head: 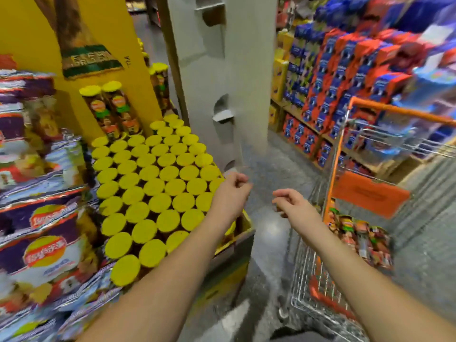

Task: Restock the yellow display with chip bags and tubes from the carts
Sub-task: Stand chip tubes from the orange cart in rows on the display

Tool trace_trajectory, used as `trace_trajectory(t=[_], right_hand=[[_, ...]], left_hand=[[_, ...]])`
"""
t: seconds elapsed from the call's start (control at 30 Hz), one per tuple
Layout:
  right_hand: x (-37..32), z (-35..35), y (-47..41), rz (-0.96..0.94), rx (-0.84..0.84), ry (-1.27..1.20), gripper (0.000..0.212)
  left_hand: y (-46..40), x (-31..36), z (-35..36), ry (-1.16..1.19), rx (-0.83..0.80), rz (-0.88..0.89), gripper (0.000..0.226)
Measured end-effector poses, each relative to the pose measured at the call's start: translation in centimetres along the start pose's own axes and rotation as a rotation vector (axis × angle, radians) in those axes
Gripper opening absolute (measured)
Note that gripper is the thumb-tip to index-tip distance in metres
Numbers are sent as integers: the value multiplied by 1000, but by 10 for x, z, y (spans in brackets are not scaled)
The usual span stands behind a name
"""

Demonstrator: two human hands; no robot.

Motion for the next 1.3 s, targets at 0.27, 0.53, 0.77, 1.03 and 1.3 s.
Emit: trace_trajectory(t=[0.27,0.53,0.77,1.03,1.3], right_hand=[[192,-132,40,335,183,60,10],[373,-193,16,685,112,35,15],[490,-214,-37,881,73,27,14],[574,-227,-100,961,174,185,35],[636,-208,-127,1067,204,213,70]], left_hand=[[19,-41,236,-112,-467,-120,3],[-11,-139,404,-252,-557,-426,14],[-85,-247,478,-634,-545,-452,25],[-136,-314,512,-728,-400,-465,46],[-161,-362,520,-565,-263,-549,67]])
Point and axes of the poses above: each hand's wrist, its own y-axis away from the middle knuckle, its own z-axis out of the palm, x = y × z, the point moved 8 cm from there along -y, towards the middle knuckle, and after that the axes turned 14 degrees about y, right-handed, at the moved point
